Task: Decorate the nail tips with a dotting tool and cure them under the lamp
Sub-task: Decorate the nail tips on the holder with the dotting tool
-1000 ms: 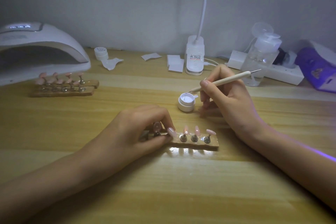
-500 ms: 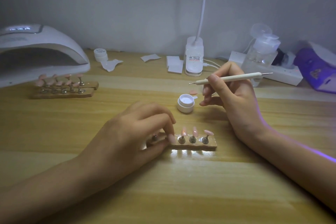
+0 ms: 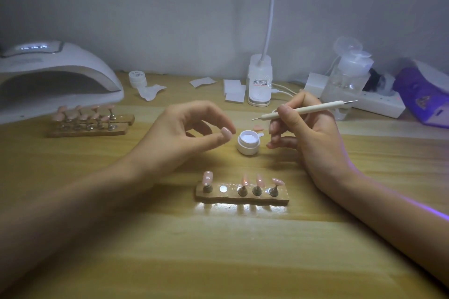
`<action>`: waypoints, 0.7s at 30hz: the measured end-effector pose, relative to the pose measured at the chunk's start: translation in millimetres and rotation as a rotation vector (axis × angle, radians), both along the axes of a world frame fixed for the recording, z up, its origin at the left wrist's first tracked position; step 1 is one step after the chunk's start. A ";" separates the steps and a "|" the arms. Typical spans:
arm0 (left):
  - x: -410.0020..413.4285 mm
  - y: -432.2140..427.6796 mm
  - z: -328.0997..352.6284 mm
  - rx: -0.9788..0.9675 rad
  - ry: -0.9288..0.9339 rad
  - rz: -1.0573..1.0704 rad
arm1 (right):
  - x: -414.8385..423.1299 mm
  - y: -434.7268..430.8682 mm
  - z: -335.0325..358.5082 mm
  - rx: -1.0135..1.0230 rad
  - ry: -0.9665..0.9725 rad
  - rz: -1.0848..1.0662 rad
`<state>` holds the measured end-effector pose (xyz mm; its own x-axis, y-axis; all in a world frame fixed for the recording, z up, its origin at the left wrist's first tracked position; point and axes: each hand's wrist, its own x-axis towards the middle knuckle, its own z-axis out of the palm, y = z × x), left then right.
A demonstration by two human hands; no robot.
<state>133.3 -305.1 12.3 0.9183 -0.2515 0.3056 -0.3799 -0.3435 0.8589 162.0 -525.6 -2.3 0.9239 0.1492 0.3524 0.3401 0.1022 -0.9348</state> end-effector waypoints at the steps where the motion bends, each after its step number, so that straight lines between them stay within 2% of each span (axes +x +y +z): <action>1: 3.7 -1.3 -4.5 0.000 0.013 -0.007 | -0.2 -0.3 0.2 0.005 0.004 0.001; 9: 18.1 -2.1 -20.6 0.064 0.029 -0.075 | -2.6 -0.8 0.2 0.030 0.037 0.066; 14: 19.1 -2.4 -23.6 0.127 0.044 -0.117 | -7.5 4.3 -2.2 -0.003 0.114 0.168; 21: 19.5 -2.3 -24.8 0.159 0.014 -0.099 | -7.8 8.1 -3.6 -0.059 0.118 0.197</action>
<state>152.8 -307.4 -12.5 0.8906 -0.3848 0.2423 -0.4070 -0.4370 0.8021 154.2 -517.4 -6.0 0.9091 0.3481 0.2286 0.2065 0.1001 -0.9733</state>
